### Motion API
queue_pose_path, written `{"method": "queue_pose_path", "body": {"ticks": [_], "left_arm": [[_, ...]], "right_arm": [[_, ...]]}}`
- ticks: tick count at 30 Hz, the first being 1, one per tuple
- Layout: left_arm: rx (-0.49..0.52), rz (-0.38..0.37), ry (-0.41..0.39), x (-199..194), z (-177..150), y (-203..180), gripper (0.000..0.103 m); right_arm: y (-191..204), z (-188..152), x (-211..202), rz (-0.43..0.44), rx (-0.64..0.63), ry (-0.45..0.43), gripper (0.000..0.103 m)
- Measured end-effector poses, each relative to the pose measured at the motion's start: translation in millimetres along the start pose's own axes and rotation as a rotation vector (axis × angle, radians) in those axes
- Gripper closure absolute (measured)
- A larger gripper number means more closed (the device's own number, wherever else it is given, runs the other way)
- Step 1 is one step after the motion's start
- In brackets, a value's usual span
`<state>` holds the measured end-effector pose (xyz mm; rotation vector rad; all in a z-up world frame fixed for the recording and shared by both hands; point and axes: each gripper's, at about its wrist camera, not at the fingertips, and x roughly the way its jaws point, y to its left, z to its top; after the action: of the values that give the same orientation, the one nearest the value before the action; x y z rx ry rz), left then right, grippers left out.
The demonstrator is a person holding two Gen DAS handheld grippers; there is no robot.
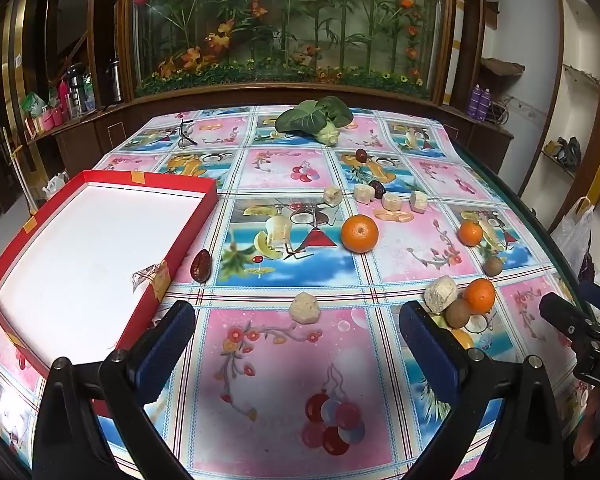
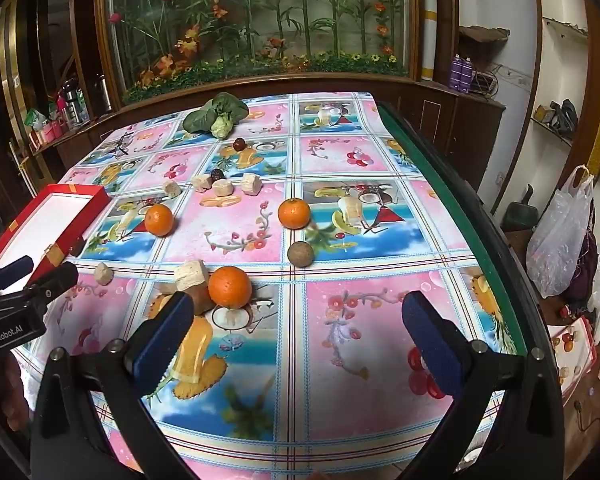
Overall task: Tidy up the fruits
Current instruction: 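Grasp an orange with the left tool while the right tool grasps another orange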
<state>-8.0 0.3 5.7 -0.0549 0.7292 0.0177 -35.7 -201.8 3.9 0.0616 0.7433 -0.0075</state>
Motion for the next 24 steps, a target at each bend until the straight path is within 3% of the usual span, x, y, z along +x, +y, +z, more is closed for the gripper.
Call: {"method": "queue_pose_path", "body": {"ticks": [9,12,16,18,21,24], "left_arm": [[-0.006,-0.001,-0.001,-0.3,0.6,3.7,0.001],[-0.01,0.0,0.004,0.9,0.7,5.9,0.001],[-0.013,0.0,0.006,1.7,-0.1,10.9,0.001],[-0.013,0.001,0.009,2.2,-0.6,13.0,0.001],[-0.013,0.003,0.013,4.8,-3.3,14.0,0.001],[-0.013,-0.001,0.014,5.8,-3.2,14.7,0.001]], "right_arm": [[-4.0,-1.5,0.1,0.002,-0.002,0.008,0.0],[-22.5,-4.9,-4.2,0.02,0.002,0.014,0.0],[-4.6,-4.4,8.4,0.046,-0.018,0.023,0.0],[3.3,-4.5,16.2,0.06,-0.044,0.048,0.001],[13.1,-4.6,27.4,0.079,-0.087,0.118,0.014],[22.2,-4.4,37.3,0.094,-0.108,0.177,0.015]]}}
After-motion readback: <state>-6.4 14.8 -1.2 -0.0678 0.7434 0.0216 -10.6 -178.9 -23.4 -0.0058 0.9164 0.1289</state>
